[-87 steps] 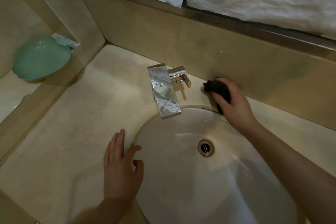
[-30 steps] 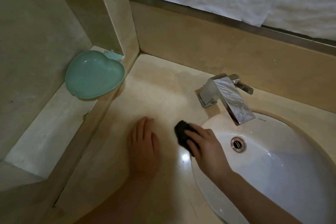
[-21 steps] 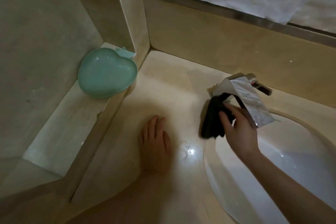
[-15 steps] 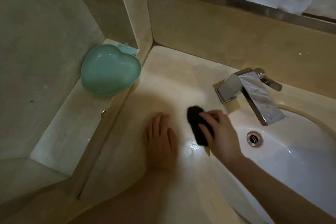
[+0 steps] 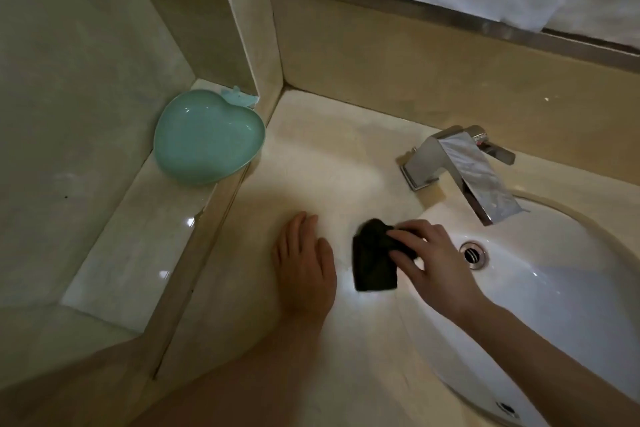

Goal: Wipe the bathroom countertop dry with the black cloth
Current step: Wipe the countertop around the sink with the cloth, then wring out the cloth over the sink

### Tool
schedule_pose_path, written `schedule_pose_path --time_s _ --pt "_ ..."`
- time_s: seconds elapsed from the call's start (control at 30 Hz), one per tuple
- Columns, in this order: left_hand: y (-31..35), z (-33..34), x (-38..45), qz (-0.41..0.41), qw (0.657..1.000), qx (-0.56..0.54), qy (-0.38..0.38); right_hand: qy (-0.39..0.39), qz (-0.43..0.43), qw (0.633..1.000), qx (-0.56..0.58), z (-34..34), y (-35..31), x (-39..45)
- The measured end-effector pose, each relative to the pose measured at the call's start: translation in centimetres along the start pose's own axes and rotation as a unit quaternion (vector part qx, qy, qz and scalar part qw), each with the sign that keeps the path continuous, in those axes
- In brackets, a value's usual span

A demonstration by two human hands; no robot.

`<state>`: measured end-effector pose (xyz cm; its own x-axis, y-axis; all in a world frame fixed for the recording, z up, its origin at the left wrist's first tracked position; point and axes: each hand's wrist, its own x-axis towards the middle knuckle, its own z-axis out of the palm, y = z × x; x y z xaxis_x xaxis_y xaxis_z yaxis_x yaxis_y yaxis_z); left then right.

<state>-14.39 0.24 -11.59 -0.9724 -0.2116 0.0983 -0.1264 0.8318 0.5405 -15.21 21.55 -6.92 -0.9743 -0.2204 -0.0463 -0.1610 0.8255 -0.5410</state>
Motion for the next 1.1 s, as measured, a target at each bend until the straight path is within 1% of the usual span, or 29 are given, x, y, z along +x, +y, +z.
schedule_pose_path --time_s 0.07,0.17,0.23,0.3,0.33,0.4,0.47,0.53,0.57,0.6,0.63,0.7,0.8,0.83,0.9,0.97,1.03,1.1 --pt "0.1 0.0 -0.1 0.005 1.0 -0.013 0.005 -0.009 0.009 1.0 -0.015 1.8 -1.1 0.0" --pt "-0.1 -0.3 0.0 -0.002 1.0 -0.03 0.0 -0.066 -0.029 0.997 -0.038 3.3 -2.5 -3.8" --pt "-0.2 -0.6 -0.1 -0.01 0.998 -0.059 -0.016 -0.108 -0.043 0.992 -0.046 2.9 -2.7 -7.5" --pt "-0.2 -1.0 -0.2 0.002 0.997 -0.078 -0.021 -0.135 -0.05 0.988 -0.057 1.8 -2.6 -10.9" --pt "-0.4 -1.1 -0.4 0.007 0.997 -0.073 -0.03 -0.145 -0.054 0.986 -0.066 1.6 -2.2 -12.2" --pt "-0.5 -1.6 -0.5 0.009 0.995 -0.062 -0.077 -0.148 -0.053 0.983 -0.095 0.6 -1.5 -14.4" --pt "-0.1 -2.2 -0.6 -0.013 0.99 -0.036 -0.133 -0.118 -0.033 0.986 -0.113 -0.6 -0.5 -15.5" --pt "1.6 -2.8 -1.5 -0.041 0.986 -0.015 -0.162 -0.084 0.016 0.993 -0.079 -2.7 0.2 -15.9" --pt "3.1 -3.2 -2.2 -0.051 0.983 -0.05 -0.169 -0.08 0.046 0.995 -0.049 -4.3 0.3 -16.0" --pt "5.3 -3.9 -3.1 -0.061 0.973 -0.107 -0.195 -0.058 0.065 0.996 -0.032 -5.9 0.4 -15.9" --pt "7.8 -4.6 -4.2 -0.067 0.952 -0.171 -0.244 -0.032 0.069 0.997 -0.025 -7.3 0.3 -15.8" --pt "12.8 -5.6 -6.7 -0.069 0.898 -0.277 -0.334 -0.017 0.082 0.997 -0.001 -10.1 -0.4 -15.4" --pt "19.5 -6.6 -9.2 -0.051 0.846 -0.345 -0.403 0.043 0.09 0.992 0.082 -14.4 -2.3 -15.2" --pt "21.1 -6.9 -9.5 -0.064 0.834 -0.361 -0.412 0.066 0.101 0.986 0.114 -15.4 -2.7 -15.2" --pt "23.7 -7.4 -9.5 -0.119 0.822 -0.378 -0.408 0.115 0.121 0.972 0.163 -17.6 -3.3 -15.9" --pt "25.3 -8.0 -9.6 -0.165 0.81 -0.398 -0.399 0.152 0.121 0.961 0.195 -19.1 -3.2 -16.9" --pt "26.6 -8.4 -10.0 -0.169 0.8 -0.411 -0.403 0.169 0.114 0.956 0.21 -20.0 -2.8 -18.1" --pt "27.9 -9.0 -10.7 -0.161 0.789 -0.43 -0.408 0.171 0.115 0.952 0.227 -20.3 -1.8 -19.2"
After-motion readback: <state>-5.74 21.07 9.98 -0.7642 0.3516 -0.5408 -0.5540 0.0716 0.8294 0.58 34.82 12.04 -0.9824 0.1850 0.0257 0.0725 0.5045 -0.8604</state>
